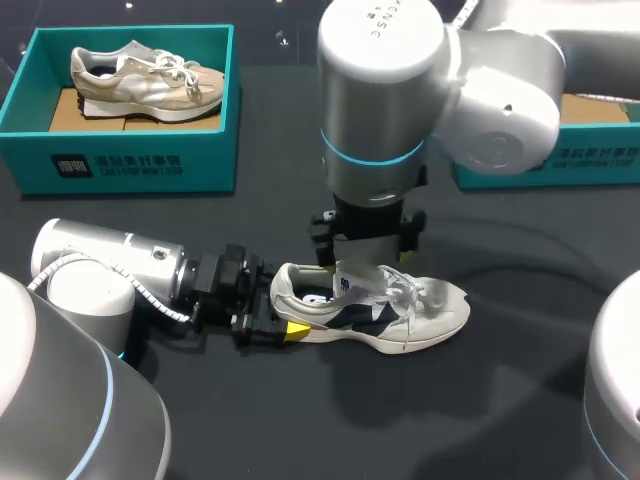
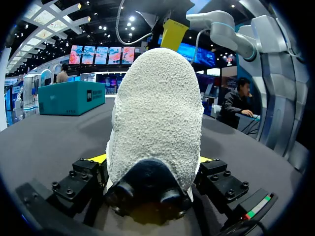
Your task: Take the shoe out of the shoebox, open the shoe tongue, remove and reinsert the insole, then place the shoe into the shoebox
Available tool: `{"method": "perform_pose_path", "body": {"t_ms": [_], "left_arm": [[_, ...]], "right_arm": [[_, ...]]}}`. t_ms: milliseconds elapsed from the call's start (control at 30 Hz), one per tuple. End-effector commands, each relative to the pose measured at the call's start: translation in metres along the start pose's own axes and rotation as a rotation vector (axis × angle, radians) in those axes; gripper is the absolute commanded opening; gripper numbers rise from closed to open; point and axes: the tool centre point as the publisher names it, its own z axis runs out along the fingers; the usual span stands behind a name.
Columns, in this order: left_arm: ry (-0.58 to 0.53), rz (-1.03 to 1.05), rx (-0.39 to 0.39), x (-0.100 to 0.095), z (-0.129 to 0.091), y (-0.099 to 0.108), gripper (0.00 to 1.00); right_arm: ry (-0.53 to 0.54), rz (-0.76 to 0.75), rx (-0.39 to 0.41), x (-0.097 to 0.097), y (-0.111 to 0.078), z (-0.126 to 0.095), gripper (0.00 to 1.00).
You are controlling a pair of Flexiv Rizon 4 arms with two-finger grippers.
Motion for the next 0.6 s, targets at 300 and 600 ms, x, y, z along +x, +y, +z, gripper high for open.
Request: {"method": "perform_pose_path", "body": {"t_ms": [300, 600], "left_arm": [[0.0, 0.0, -0.001, -0.003, 0.0, 0.002, 0.0], [0.0, 0.0, -0.001, -0.003, 0.0, 0.002, 0.0]], "right_arm": [[-0.219, 0.073, 0.123, 0.026, 0.016, 0.017, 1.0], [-0.284, 0.105, 0.131, 0.033, 0.014, 0.023, 1.0]]}}
